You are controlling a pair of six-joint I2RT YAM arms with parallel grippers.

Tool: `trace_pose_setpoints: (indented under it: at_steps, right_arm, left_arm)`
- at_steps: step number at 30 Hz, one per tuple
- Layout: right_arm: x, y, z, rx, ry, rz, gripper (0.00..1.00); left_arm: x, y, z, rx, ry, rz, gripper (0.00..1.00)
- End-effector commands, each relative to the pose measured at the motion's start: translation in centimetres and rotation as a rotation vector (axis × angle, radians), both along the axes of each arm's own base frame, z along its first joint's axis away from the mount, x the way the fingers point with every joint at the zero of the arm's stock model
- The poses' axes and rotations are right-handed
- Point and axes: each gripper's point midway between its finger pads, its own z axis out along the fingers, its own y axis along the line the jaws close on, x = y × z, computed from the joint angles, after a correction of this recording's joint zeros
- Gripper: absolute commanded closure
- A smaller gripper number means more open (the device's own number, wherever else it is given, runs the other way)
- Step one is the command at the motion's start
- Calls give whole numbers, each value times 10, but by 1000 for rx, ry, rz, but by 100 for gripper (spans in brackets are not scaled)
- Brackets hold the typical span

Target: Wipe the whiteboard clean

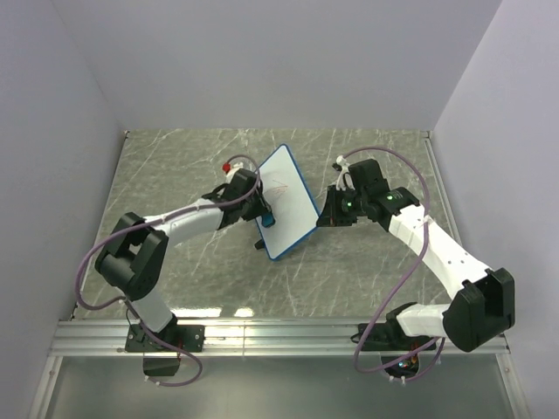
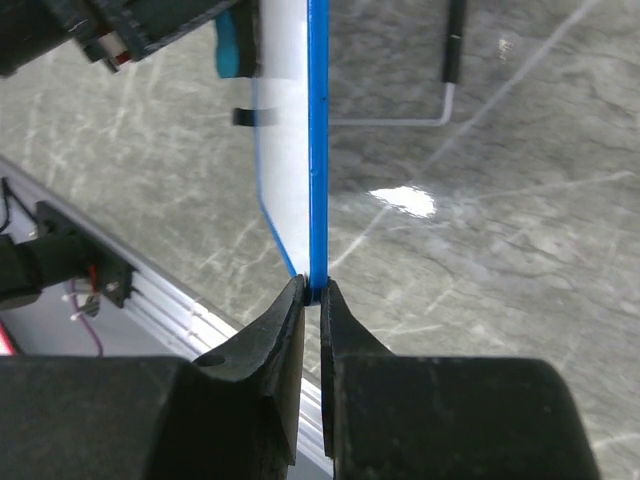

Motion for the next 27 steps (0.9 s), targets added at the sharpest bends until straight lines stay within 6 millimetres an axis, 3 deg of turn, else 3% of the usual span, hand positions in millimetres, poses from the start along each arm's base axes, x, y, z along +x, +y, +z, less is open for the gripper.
trace_pose_setpoints:
  at_steps: [1, 2, 4, 5, 7, 8, 14, 19, 20, 22, 23, 27]
  right_arm:
    - [-3, 31, 48, 160, -134, 132, 100]
    - [-4, 32, 46, 159, -133, 136, 100]
    - [-5, 31, 45, 158, -129, 135, 100]
    - [-6, 31, 43, 157, -126, 136, 100]
    - [-8, 32, 43, 161, -123, 139, 100]
    - [-9, 32, 40, 160, -116, 141, 100]
    - [-14, 30, 34, 152, -107, 143, 100]
    - [-15, 27, 34, 143, -116, 140, 100]
    - [-16, 28, 35, 144, -118, 142, 100]
    - [-15, 27, 36, 140, -121, 141, 100]
    - [-16, 27, 36, 138, -119, 141, 100]
    - [-15, 25, 36, 129, -128, 136, 100]
  left_arm:
    - [-16, -28, 1, 49, 105, -164, 100]
    - [-1, -42, 28, 12, 55, -180, 100]
    - [11, -56, 37, -7, 41, -207, 100]
    - [23, -65, 58, -28, 6, -213, 100]
    - [31, -77, 59, -35, 10, -238, 100]
    - [40, -83, 74, -49, -20, -243, 100]
    - [60, -101, 81, -84, -35, -265, 100]
    - [61, -91, 47, -76, 24, -251, 100]
    - [52, -84, 25, -60, 69, -249, 100]
    - [51, -73, 4, -46, 94, -234, 100]
    - [41, -62, -17, -22, 136, -228, 100]
    - [20, -35, -63, 31, 212, -209, 100]
